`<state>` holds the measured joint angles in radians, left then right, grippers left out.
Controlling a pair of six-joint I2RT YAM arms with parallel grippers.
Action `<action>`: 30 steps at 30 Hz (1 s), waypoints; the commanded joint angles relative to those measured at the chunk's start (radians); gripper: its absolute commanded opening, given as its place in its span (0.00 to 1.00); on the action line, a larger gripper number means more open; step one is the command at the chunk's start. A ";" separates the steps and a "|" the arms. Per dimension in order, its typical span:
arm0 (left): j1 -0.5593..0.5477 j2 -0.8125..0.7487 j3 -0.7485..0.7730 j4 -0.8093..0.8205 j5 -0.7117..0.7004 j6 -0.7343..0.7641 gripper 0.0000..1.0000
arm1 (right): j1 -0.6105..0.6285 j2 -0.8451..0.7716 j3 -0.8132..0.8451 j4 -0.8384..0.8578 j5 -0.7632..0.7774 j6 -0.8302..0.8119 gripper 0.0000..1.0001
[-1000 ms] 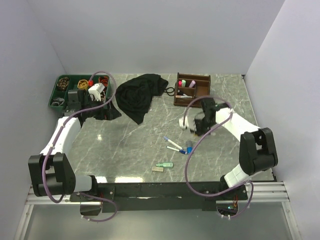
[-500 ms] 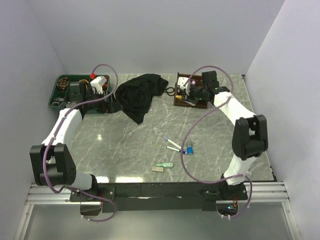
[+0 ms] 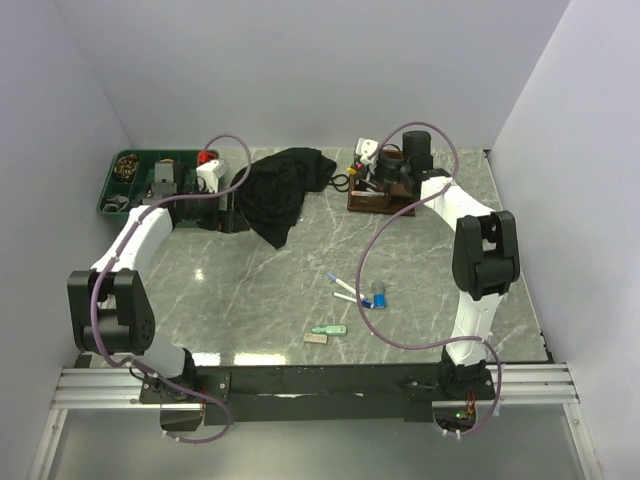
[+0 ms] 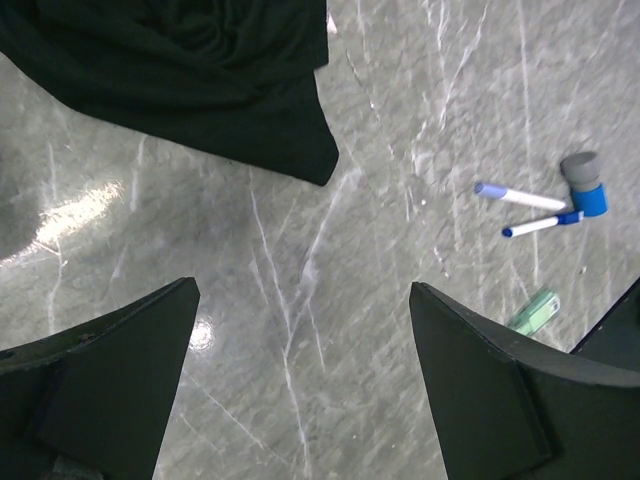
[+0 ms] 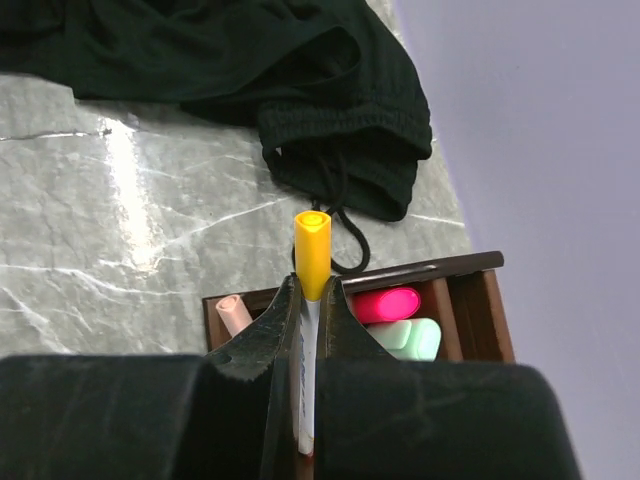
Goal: Sort the stationery into containers
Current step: Place the pen in the storage box.
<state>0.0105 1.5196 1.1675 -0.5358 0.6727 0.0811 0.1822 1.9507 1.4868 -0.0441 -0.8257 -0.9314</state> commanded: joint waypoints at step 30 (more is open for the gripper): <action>-0.133 0.085 0.104 -0.041 -0.085 0.078 0.92 | -0.056 0.076 -0.052 0.012 0.014 -0.153 0.00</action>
<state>-0.1131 1.6016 1.2392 -0.5877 0.5827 0.1425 0.1368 2.0346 1.4498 -0.0238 -0.8299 -1.0603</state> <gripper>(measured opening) 0.927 0.049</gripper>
